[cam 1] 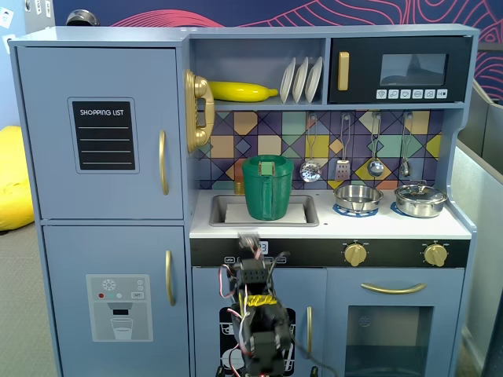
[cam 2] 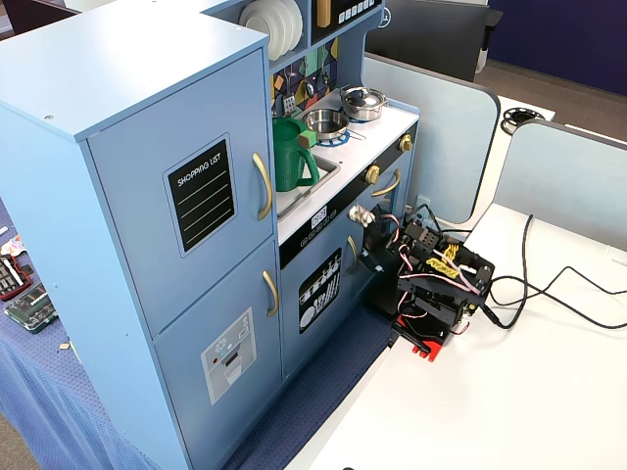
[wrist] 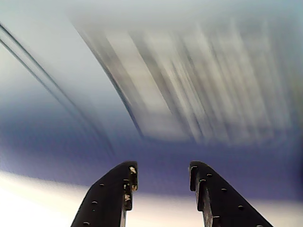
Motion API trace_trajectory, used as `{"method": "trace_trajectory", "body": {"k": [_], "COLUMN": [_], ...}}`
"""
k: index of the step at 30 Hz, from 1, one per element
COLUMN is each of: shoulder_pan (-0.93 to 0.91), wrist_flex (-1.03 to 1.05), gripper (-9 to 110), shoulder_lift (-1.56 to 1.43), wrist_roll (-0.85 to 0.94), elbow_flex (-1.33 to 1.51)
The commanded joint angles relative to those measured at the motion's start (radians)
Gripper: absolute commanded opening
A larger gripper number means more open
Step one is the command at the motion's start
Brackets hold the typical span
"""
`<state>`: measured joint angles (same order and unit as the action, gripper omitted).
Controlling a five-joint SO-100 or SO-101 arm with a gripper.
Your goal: Open the left cabinet door
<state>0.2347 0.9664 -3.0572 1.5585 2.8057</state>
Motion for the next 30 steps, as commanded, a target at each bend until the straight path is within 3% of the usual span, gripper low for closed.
{"method": "trace_trajectory", "body": {"k": [1, 4, 9, 15, 23, 30], "shoulder_pan": [0.21, 0.308, 0.414, 0.434, 0.537, 0.647], "wrist_flex": [-0.408, -0.581, -0.713, -0.827, -0.861, -0.678], "gripper": [6, 8, 14, 14, 13, 14], "shoulder_lift": [0.183, 0.351, 0.588, 0.785, 0.922, 0.781], "wrist_roll": [0.067, 0.179, 0.21, 0.215, 0.219, 0.261], "elbow_flex": [-0.27, -0.456, -0.747, -0.945, -1.112, -1.069]}}
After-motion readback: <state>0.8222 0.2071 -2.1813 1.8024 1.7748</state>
